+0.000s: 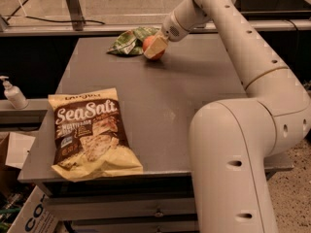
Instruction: Move apple near green jalapeno chip bag
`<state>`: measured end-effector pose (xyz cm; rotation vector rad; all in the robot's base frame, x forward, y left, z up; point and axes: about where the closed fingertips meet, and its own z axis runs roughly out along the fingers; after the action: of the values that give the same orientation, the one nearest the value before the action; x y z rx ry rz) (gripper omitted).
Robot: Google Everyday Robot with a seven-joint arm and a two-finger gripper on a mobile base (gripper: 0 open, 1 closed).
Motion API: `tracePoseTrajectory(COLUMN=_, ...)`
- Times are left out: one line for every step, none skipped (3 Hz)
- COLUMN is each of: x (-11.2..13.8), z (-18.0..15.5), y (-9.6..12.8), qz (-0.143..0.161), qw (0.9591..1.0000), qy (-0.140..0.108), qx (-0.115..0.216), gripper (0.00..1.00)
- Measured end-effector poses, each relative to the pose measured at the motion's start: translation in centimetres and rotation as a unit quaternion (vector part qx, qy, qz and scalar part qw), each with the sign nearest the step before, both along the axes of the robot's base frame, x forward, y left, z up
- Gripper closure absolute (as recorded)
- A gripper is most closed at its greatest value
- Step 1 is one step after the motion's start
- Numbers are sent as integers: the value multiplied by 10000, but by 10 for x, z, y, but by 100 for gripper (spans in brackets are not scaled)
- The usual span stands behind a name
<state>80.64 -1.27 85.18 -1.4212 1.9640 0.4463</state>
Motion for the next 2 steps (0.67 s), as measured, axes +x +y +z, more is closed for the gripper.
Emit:
tracePoseTrajectory(x=0, z=-2, y=0, qz=-2, qw=10000, qy=38, qx=-24, gripper=13)
tracePoseTrajectory(x=1, z=-3, y=1, qz=20, qw=10000, qy=57, qx=-60, gripper=0)
